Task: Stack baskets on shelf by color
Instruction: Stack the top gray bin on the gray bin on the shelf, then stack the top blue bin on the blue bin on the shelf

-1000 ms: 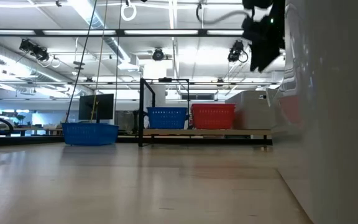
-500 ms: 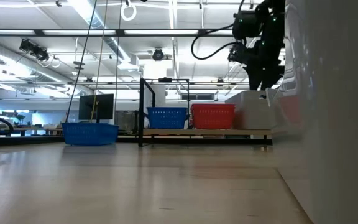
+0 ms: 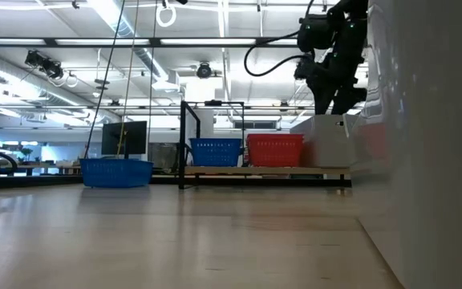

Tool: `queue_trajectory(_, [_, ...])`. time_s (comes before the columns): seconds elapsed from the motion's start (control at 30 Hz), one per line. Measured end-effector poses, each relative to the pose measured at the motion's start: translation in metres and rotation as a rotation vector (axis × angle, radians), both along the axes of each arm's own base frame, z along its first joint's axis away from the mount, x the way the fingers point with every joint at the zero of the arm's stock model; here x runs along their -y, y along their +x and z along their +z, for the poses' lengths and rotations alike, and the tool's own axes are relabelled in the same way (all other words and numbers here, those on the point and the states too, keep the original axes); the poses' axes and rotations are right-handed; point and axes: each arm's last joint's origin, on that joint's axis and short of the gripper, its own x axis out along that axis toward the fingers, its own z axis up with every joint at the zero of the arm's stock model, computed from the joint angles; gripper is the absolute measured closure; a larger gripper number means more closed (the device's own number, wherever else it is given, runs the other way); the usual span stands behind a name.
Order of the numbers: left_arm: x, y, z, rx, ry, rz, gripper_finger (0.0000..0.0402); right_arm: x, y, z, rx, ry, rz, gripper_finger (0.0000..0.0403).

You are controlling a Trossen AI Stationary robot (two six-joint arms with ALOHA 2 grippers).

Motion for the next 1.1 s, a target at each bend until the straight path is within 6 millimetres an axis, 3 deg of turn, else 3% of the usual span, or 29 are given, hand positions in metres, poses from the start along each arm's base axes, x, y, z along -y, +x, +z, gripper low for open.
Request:
queue_trajectory(0.53, [0.000, 0.000, 0.000, -0.001, -0.001, 0.001, 0.0269, 0.004, 0.007, 0.004, 0.086, -0.027, -0.023, 0.0215])
queue_trajectory(0.8, [0.000, -0.008, -0.007, -0.118, 0.004, -0.013, 0.0269, -0.002, -0.007, 0.019, 0.116, -0.048, 0.025, 0.0215])
queue_trajectory(0.93, [-0.006, -0.012, -0.030, -0.270, 0.014, -0.019, 0.0269, -0.008, -0.023, 0.039, 0.188, -0.080, 0.030, 0.0215])
queue_trajectory(1.1, [-0.018, -0.028, -0.079, -0.451, -0.078, -0.033, 0.0269, -0.025, -0.045, 0.066, 0.327, -0.095, 0.070, 0.0215])
